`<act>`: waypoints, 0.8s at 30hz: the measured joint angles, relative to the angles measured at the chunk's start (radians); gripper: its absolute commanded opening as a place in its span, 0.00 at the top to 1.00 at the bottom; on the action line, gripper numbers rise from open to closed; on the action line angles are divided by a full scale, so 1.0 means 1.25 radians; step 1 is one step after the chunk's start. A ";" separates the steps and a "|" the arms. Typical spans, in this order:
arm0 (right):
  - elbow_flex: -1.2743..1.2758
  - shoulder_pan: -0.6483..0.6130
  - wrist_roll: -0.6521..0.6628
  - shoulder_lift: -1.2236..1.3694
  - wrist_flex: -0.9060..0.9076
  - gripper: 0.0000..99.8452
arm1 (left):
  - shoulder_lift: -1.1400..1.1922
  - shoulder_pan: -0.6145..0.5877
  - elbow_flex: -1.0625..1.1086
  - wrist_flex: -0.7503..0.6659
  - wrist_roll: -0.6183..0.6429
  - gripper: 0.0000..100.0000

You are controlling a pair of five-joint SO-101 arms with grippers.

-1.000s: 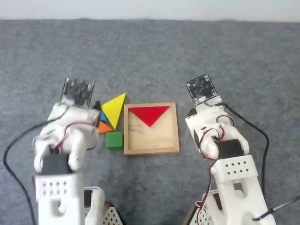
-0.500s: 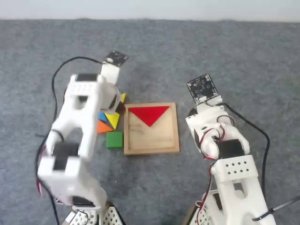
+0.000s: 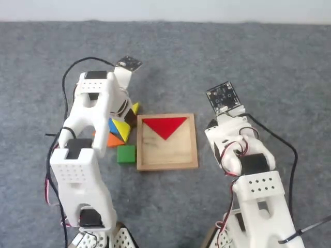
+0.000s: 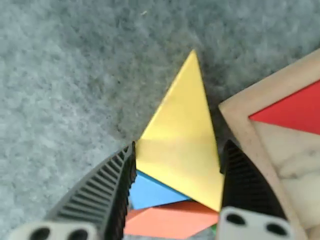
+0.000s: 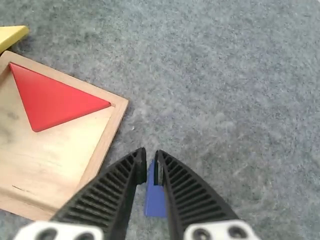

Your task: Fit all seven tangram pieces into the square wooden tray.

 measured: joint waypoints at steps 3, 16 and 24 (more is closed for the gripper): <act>0.000 0.000 0.000 0.000 0.000 0.96 | 0.021 -0.022 -0.020 0.028 0.000 0.69; 0.000 0.000 0.000 0.000 0.000 0.96 | 0.039 -0.015 -0.023 0.079 0.000 0.71; 0.000 0.000 0.000 0.000 0.000 0.96 | 0.038 -0.010 -0.005 0.095 0.016 0.71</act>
